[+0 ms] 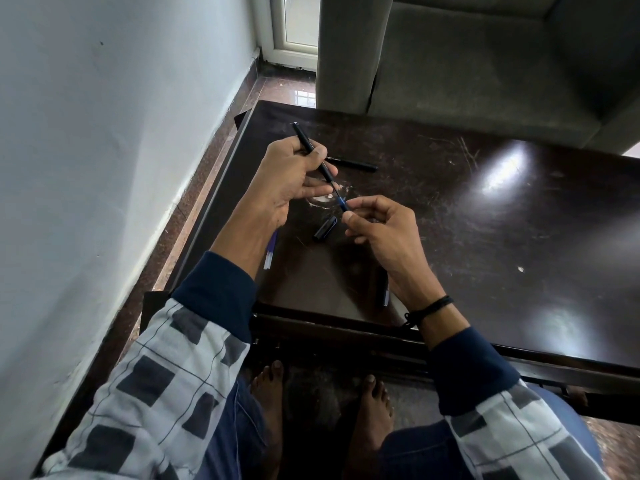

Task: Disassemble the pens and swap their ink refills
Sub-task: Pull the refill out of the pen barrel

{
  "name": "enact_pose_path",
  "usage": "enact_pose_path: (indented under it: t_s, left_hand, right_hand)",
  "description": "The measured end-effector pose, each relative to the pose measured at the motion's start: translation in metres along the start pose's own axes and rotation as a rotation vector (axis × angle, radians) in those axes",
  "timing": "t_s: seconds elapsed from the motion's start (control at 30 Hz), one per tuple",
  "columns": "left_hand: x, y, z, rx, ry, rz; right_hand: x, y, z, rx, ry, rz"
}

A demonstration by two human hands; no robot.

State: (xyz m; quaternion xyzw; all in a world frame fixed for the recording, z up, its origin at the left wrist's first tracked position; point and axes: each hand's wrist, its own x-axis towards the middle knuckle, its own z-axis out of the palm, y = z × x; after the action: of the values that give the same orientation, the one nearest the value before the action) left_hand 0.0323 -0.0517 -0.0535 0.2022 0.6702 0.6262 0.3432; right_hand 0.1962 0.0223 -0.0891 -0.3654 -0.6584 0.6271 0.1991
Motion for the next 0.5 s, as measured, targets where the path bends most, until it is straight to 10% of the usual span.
enact_pose_path:
  t_s: [0.5]
  left_hand:
    - [-0.0002,0.0002,-0.0028,-0.050,0.054,0.024]
  right_hand:
    - [0.0007,0.0045,0.0011,-0.087,0.017,-0.034]
